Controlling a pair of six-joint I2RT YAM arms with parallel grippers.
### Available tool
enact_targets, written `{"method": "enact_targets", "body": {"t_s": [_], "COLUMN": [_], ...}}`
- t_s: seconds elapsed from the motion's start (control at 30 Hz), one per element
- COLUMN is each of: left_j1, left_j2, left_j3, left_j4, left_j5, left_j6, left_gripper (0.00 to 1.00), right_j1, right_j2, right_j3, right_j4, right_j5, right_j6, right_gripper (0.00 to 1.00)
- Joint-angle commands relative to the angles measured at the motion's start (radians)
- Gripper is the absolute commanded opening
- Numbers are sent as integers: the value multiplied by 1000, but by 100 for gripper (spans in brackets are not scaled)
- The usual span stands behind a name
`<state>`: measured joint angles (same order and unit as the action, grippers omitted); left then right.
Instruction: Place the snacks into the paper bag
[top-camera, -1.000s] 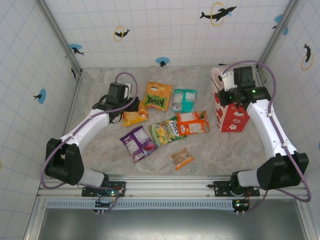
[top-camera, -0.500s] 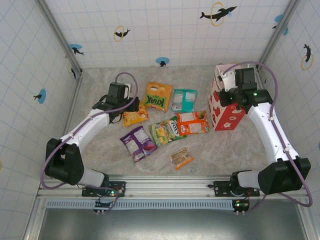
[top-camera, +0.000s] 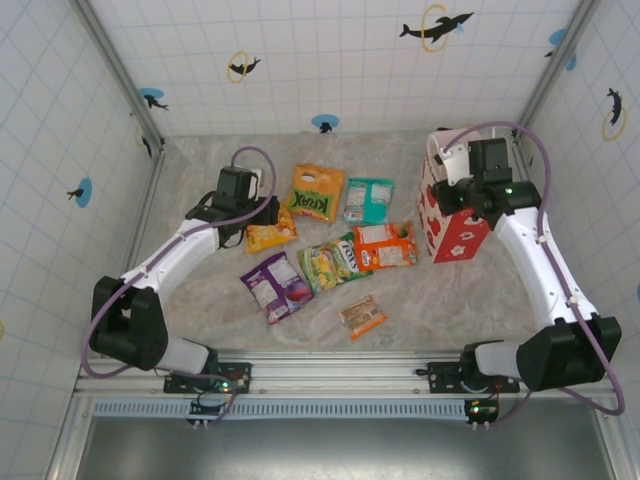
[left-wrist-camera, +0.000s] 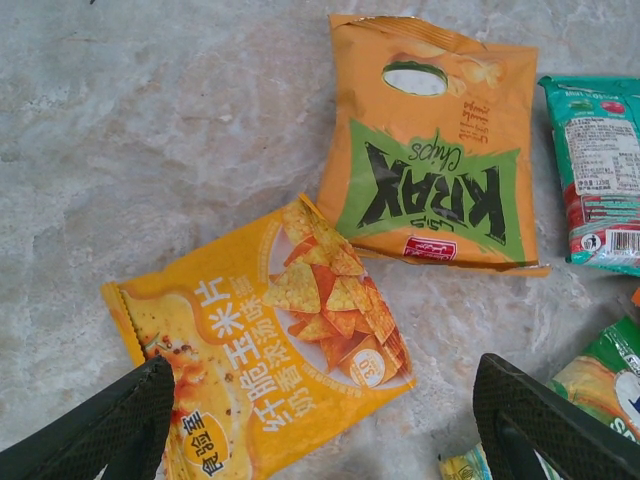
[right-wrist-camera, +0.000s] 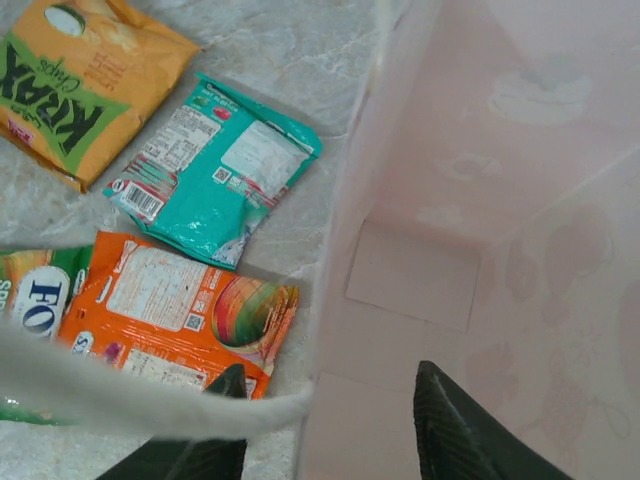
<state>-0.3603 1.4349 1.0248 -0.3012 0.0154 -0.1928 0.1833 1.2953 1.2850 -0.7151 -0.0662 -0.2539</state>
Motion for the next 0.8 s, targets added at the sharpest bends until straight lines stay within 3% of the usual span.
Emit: {"method": "enact_targets", "body": {"t_s": [0.0, 0.3, 0.77], "left_j1": [-7, -7, -6], "left_j2": [-21, -25, -37], "left_j3": [-8, -8, -20], "left_j4": [11, 8, -4], "left_j5": [14, 30, 166], "left_j6": [-22, -22, -58], "left_gripper": [80, 80, 76], "right_j1": [5, 7, 23], "right_j2": [-46, -57, -149], "right_j3": [-3, 18, 60], "right_j4": [-1, -1, 37], "right_j5": [21, 88, 106], "right_j6": [12, 46, 138], "right_gripper": [50, 63, 67]}}
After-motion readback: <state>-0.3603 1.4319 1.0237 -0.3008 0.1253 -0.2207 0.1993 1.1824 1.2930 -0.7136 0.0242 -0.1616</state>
